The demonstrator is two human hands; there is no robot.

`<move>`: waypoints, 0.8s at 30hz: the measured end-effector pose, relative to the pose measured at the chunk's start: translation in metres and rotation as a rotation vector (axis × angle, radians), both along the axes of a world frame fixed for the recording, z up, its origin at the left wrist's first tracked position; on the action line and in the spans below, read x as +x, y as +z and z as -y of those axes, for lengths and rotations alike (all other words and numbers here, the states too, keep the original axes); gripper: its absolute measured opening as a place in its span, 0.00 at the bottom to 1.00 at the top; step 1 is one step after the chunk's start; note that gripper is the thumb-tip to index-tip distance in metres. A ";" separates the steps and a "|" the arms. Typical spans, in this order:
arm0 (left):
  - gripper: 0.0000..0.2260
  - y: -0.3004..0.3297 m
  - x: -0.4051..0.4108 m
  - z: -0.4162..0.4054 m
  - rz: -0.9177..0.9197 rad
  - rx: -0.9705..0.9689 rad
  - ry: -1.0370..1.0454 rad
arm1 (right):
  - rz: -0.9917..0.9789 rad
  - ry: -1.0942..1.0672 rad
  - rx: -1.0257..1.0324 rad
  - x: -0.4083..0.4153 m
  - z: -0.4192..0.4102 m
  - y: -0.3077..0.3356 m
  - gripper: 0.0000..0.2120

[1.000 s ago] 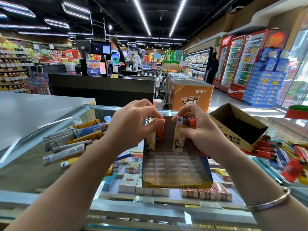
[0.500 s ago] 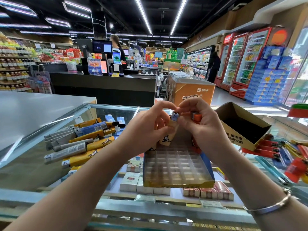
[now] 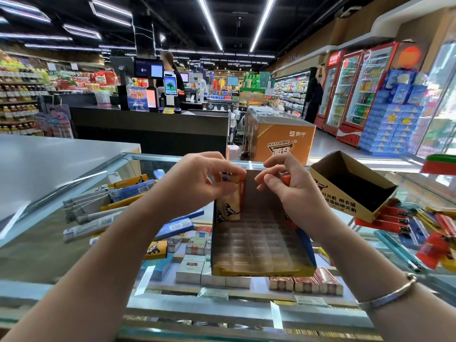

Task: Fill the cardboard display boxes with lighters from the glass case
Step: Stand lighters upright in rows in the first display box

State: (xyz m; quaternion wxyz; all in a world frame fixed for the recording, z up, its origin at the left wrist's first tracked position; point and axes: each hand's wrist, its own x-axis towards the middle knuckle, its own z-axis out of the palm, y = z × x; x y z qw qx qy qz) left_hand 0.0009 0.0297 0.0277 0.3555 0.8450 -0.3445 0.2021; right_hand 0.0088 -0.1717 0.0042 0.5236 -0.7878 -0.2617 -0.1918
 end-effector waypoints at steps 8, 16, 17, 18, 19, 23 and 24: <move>0.13 0.004 -0.006 -0.002 0.048 0.155 0.054 | -0.001 -0.015 -0.016 0.000 0.000 0.000 0.11; 0.11 0.006 -0.010 0.000 0.123 0.262 0.133 | 0.002 -0.007 -0.015 -0.001 0.000 0.000 0.11; 0.11 0.006 -0.010 0.000 0.132 0.269 0.140 | 0.006 -0.009 -0.020 0.000 0.000 0.000 0.11; 0.10 0.006 -0.010 0.000 0.141 0.275 0.148 | 0.010 -0.010 -0.023 0.000 0.000 0.000 0.11; 0.10 0.006 -0.010 0.000 0.149 0.282 0.157 | 0.012 -0.011 -0.025 0.000 0.000 0.000 0.10; 0.11 0.008 -0.010 0.000 0.178 0.324 0.188 | 0.011 -0.009 -0.029 0.001 0.000 -0.001 0.11; 0.10 0.008 -0.011 0.000 0.193 0.336 0.183 | 0.010 -0.009 -0.032 0.001 0.000 -0.001 0.11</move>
